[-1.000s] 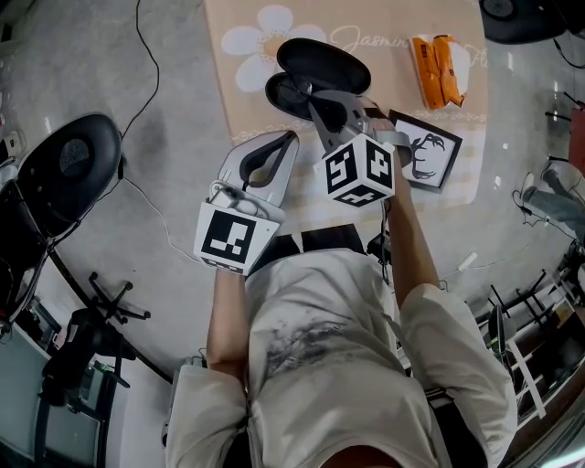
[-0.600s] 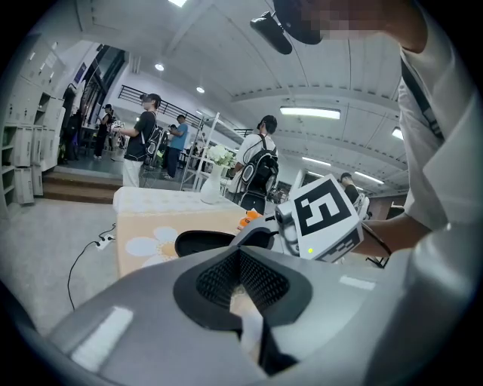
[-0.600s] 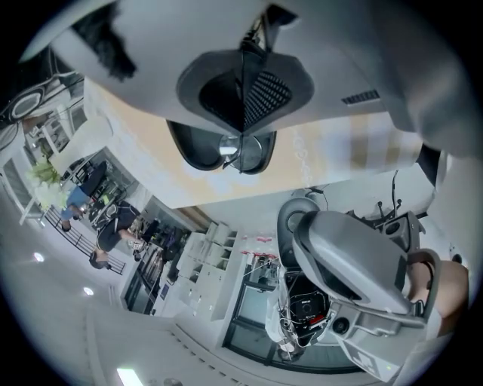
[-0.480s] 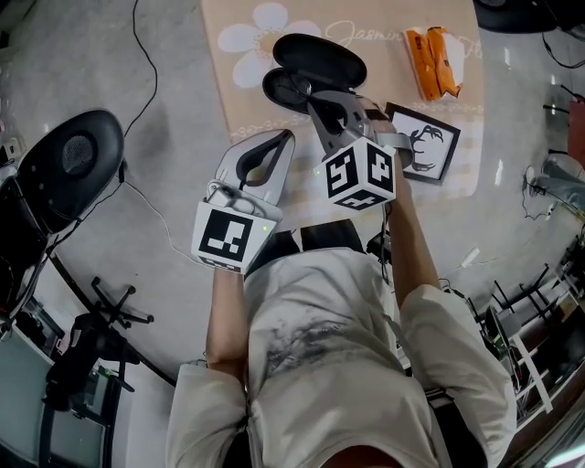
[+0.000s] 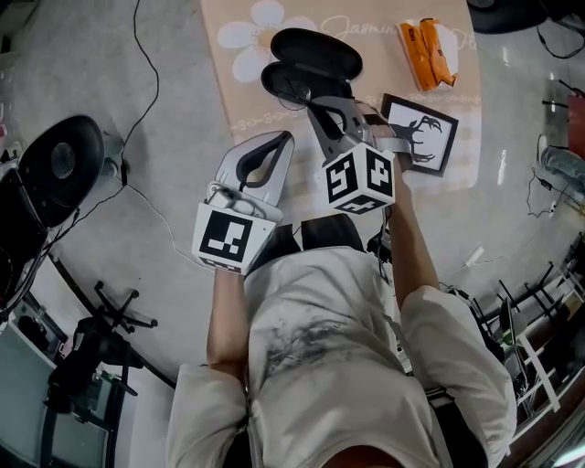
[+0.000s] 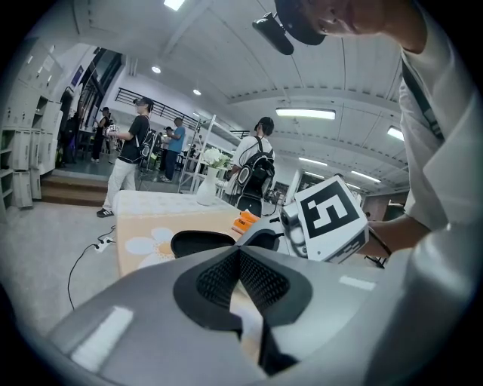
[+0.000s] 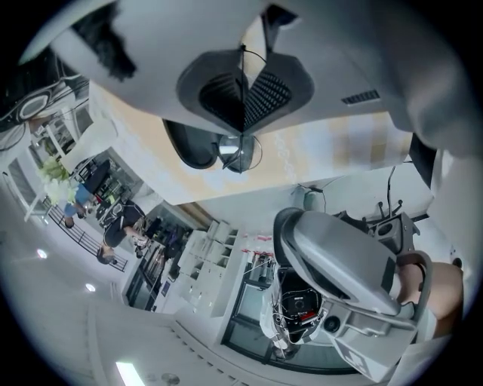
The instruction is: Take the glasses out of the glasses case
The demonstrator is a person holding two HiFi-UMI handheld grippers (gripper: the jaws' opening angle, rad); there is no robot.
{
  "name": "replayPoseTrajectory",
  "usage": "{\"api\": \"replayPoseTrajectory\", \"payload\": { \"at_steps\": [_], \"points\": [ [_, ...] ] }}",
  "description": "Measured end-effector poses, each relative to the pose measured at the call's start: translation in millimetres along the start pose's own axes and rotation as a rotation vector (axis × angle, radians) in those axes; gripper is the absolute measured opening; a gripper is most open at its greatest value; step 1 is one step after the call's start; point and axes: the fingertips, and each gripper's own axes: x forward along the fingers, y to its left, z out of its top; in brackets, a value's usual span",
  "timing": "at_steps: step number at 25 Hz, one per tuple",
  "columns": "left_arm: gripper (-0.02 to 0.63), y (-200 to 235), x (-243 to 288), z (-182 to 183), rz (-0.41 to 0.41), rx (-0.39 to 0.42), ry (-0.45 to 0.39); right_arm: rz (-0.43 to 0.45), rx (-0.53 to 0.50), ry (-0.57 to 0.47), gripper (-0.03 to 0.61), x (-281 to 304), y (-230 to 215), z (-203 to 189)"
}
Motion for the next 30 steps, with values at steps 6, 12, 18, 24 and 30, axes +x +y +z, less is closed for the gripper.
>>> {"api": "replayPoseTrajectory", "payload": {
  "at_steps": [6, 12, 18, 24, 30],
  "points": [
    [0.006, -5.6, -11.5, -4.4, 0.002, 0.002, -0.003, -0.002, 0.008, -0.003, 0.018, -7.4, 15.3, -1.0],
    [0.006, -12.7, -24.7, -9.0, 0.006, 0.006, -0.003, -0.001, 0.015, -0.001, 0.018, -13.8, 32.8, -3.3],
    [0.006, -19.0, -34.5, -16.2, 0.003, 0.006, 0.0, 0.008, 0.02, 0.003, 0.018, -16.2, 50.7, -8.8],
    [0.006, -25.6, -39.5, -26.6, -0.013, 0.004, 0.008, 0.025, 0.023, 0.005, 0.018, -15.0, 70.3, -15.2],
    [0.006, -29.4, -42.6, -34.1, -0.022, 0.003, 0.019, 0.049, 0.022, 0.015, 0.018, -9.5, 88.4, -24.4]
  ]
}}
